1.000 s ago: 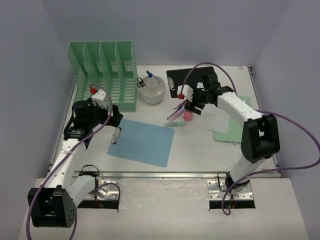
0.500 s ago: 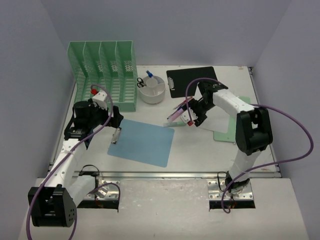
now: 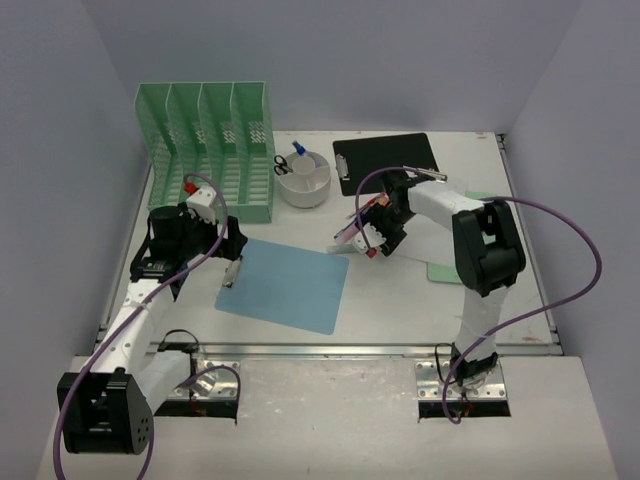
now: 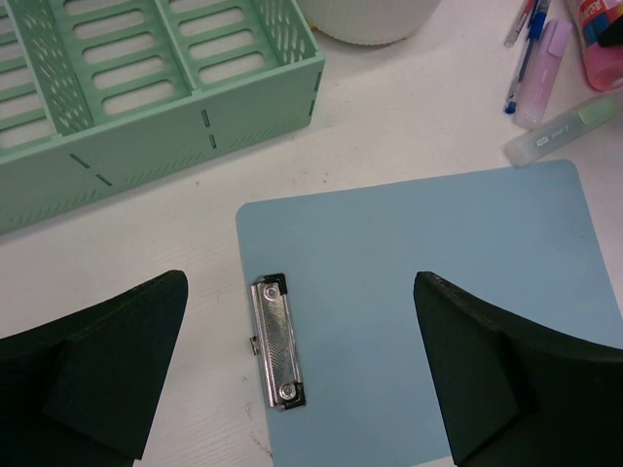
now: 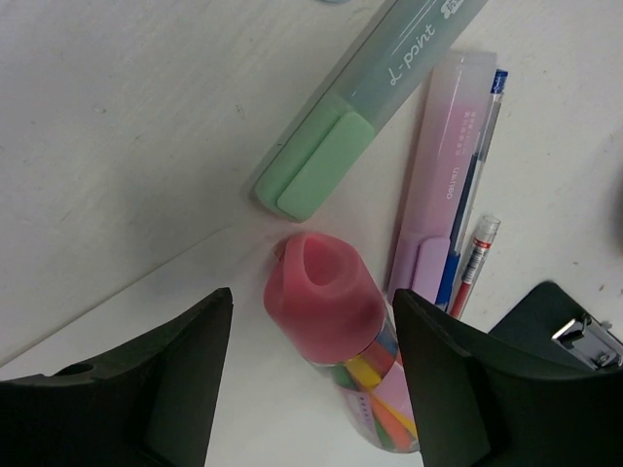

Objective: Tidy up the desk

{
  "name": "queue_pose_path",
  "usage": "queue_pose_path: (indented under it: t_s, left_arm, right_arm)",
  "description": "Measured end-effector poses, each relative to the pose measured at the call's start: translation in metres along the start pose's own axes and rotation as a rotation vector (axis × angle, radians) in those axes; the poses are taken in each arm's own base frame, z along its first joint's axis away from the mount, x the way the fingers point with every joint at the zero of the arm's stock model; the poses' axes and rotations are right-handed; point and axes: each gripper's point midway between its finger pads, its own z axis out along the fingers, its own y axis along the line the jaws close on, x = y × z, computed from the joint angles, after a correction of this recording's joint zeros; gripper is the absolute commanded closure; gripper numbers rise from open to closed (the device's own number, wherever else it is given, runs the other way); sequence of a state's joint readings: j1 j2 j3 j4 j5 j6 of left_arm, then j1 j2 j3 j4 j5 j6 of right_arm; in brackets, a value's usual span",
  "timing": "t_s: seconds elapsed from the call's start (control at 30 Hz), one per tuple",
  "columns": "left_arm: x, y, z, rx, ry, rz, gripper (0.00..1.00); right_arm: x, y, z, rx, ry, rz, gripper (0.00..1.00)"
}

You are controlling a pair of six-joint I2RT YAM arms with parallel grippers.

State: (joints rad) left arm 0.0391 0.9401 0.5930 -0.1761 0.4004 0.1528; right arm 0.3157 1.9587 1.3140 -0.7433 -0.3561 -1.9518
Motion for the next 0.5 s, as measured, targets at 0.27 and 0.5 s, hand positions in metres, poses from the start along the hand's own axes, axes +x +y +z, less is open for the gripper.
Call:
queue_pose_path:
  t_s: [0.27, 0.5]
  left_arm:
    - [-0.001, 0.001, -0.001, -0.008, -0.003, 0.001, 0.0]
    - [-0.002, 0.002, -0.001, -0.014, -0.006, 0.003, 0.0]
  right_arm:
    - [0.019, -0.014, 0.012, -0.019, 0.073, -0.03, 0.42]
    - [0.02, -0.017, 0.017, -0.029, 0.094, -0.046, 0.69]
